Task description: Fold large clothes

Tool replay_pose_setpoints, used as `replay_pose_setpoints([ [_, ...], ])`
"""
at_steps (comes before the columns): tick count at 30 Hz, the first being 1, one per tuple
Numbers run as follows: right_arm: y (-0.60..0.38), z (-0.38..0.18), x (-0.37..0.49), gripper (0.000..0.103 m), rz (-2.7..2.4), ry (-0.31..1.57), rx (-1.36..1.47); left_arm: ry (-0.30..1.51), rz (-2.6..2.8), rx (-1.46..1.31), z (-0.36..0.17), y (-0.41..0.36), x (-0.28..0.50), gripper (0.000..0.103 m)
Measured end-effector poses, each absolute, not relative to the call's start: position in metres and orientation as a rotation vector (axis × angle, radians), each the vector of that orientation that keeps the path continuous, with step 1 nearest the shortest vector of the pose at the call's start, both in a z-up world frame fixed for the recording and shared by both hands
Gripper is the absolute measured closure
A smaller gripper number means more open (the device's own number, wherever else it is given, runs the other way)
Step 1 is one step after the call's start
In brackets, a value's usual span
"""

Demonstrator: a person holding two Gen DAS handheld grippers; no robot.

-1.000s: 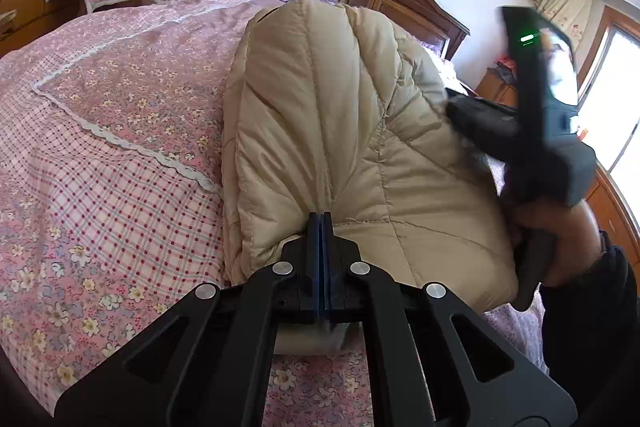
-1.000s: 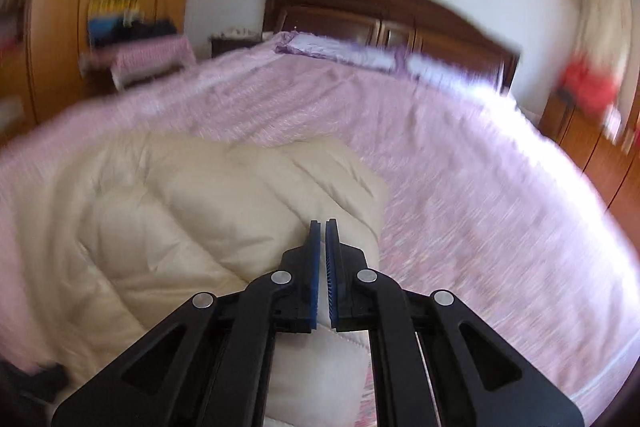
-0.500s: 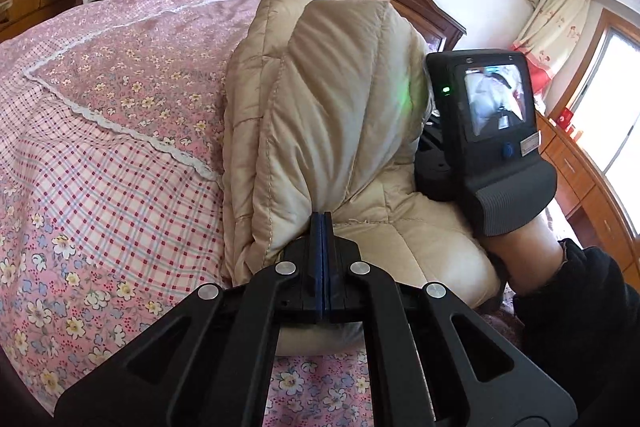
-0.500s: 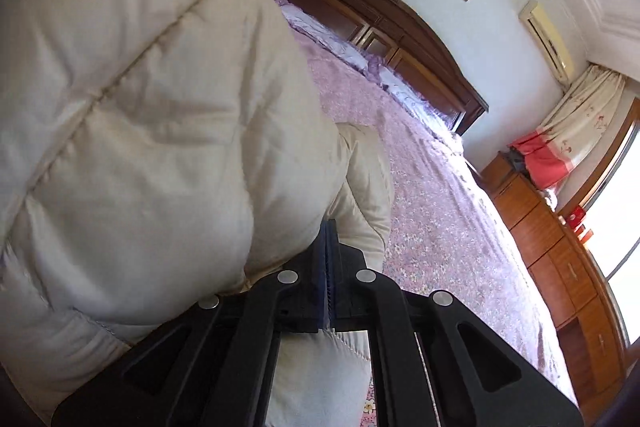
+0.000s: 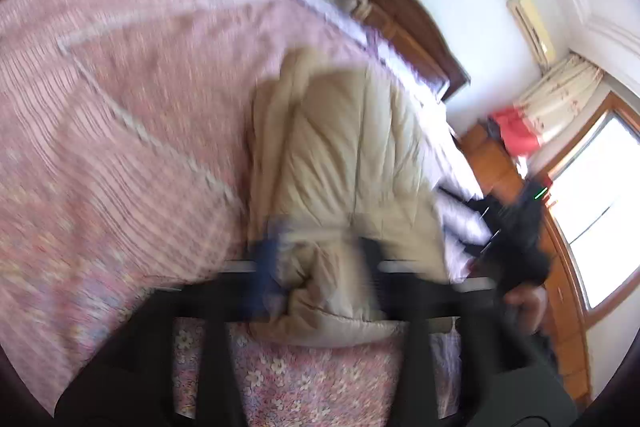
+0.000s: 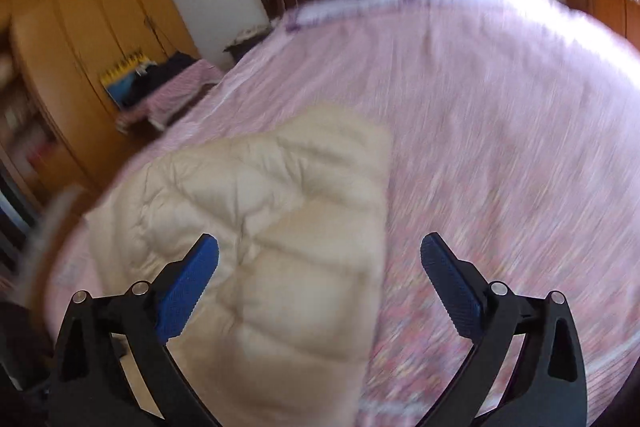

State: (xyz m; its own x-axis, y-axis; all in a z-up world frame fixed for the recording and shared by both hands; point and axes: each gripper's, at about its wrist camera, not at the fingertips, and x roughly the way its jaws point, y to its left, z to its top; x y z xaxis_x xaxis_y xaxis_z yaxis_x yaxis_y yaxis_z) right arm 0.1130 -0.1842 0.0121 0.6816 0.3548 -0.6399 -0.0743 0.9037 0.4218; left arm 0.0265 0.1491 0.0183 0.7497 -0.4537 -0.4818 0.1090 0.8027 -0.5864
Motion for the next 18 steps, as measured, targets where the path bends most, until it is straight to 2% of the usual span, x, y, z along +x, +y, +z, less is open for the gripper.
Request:
replay_pose_setpoints([
  [1,-0.189,0.000,0.119,0.005,0.292,0.841,0.452,0.612,-0.358,-0.570,0.026,0.151,0.024,0.010],
  [2,-0.191,-0.015,0.125,0.005,0.336,0.899,0.509,0.568,-0.406,-0.571,0.033,0.153,0.023,0.005],
  [5,-0.185,-0.041,0.136,0.005,0.461,0.981,0.624,0.606,-0.487,-0.504,0.047,0.145,0.040,0.005],
  [9,-0.173,-0.046,0.145,0.007,0.525,1.012,0.625,0.756,-0.344,-0.406,0.025,0.139,0.088,0.005],
  [13,-0.174,-0.049,0.155,0.010,0.591,1.051,0.640,0.896,-0.432,-0.572,-0.018,0.152,0.128,0.004],
  [15,-0.186,-0.053,0.162,0.017,0.610,1.042,0.704,0.911,-0.464,-0.745,-0.039,0.157,0.133,0.004],
  [18,-0.192,-0.059,0.169,0.028,0.626,1.038,0.831,0.911,-0.555,-0.727,-0.040,0.143,0.137,0.004],
])
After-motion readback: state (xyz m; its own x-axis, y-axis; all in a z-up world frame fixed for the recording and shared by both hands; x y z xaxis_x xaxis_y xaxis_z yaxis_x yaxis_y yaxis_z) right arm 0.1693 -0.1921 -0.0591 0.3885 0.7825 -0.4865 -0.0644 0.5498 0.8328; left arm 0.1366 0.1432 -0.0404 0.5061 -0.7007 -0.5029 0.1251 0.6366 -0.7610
